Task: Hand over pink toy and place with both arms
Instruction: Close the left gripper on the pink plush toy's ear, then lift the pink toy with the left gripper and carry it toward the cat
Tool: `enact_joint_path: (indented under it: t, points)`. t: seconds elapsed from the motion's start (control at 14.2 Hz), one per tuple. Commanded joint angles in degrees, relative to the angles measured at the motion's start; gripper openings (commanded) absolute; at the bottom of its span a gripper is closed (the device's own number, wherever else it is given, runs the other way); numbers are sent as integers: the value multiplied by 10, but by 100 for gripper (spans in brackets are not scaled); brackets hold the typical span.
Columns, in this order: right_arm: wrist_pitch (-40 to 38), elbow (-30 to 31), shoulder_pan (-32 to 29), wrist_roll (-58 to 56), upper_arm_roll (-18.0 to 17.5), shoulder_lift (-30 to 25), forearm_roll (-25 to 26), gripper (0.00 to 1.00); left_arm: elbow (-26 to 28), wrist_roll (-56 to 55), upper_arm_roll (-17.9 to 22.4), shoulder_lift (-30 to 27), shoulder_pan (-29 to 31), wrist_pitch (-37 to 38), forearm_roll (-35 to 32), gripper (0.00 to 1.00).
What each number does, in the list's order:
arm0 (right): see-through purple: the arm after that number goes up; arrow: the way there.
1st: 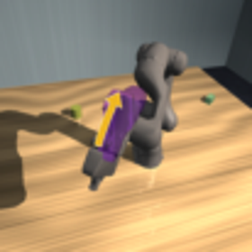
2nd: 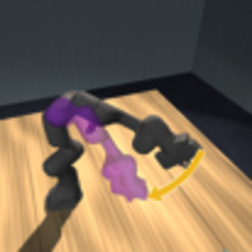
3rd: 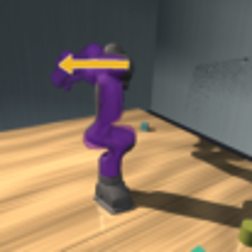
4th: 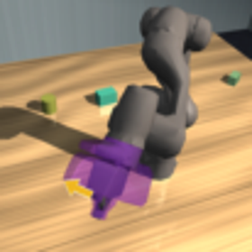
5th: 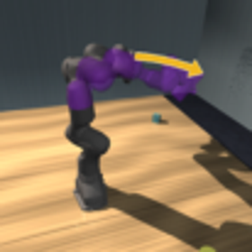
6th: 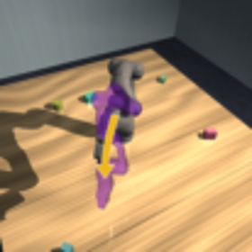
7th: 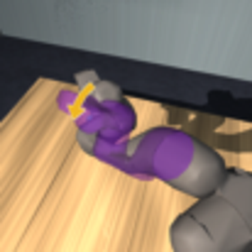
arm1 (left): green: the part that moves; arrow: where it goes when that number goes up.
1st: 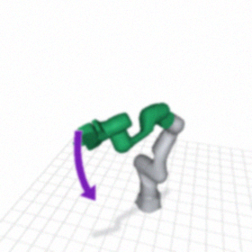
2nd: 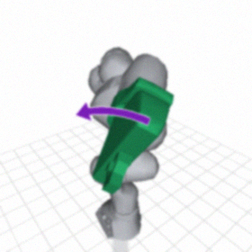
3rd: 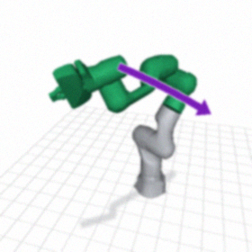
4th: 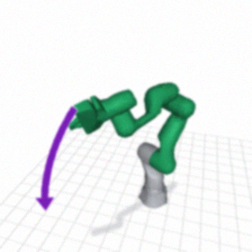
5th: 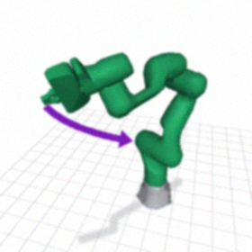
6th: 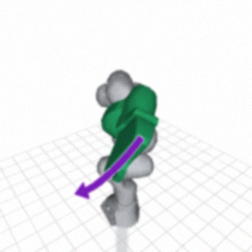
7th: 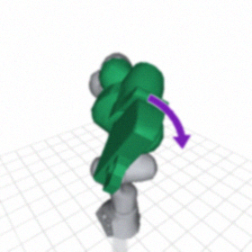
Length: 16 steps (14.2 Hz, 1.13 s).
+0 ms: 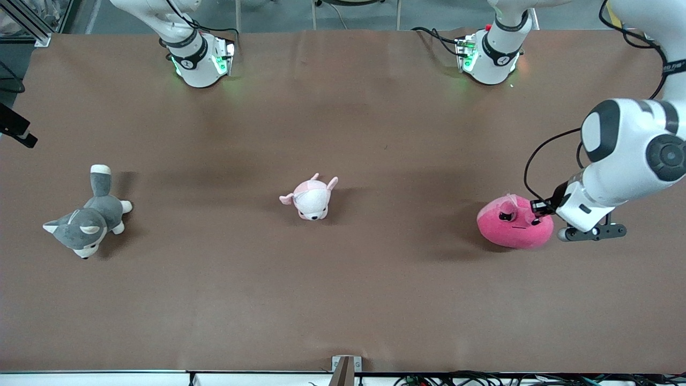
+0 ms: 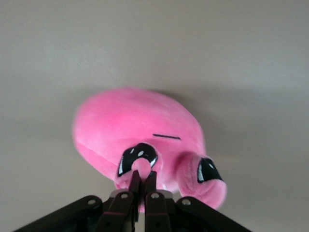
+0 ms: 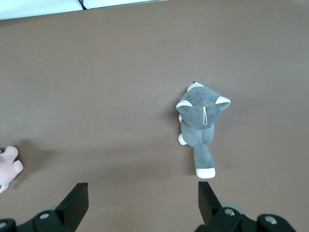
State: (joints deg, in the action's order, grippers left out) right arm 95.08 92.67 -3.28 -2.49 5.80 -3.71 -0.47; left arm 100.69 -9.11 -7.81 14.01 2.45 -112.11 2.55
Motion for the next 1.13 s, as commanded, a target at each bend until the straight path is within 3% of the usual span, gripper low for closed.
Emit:
enact_joint_path:
  t: [0.0,0.14,0.35,0.63,0.84,1.06]
  points:
    - [-3,-2,-9,2,-5,6,-7,100,-56,-15,-5,-32,0,95,50,0]
    - [-5,-2,-3,1,-6,28,-3,100,-110,-54,-28,-33,0,146,57,0]
    - [-7,-3,-8,-1,-7,30,-6,100,-166,-132,-94,-34,0,171,57,0]
    - [-16,-4,1,-1,-12,32,-15,100,-196,-225,-171,-31,-2,178,57,0]
    - [-19,-5,6,3,-10,32,-125,100,-219,-283,-218,-24,-5,173,89,0]
    - [-20,-3,26,5,-11,33,-182,94,-224,-321,-251,-14,-18,126,125,0]
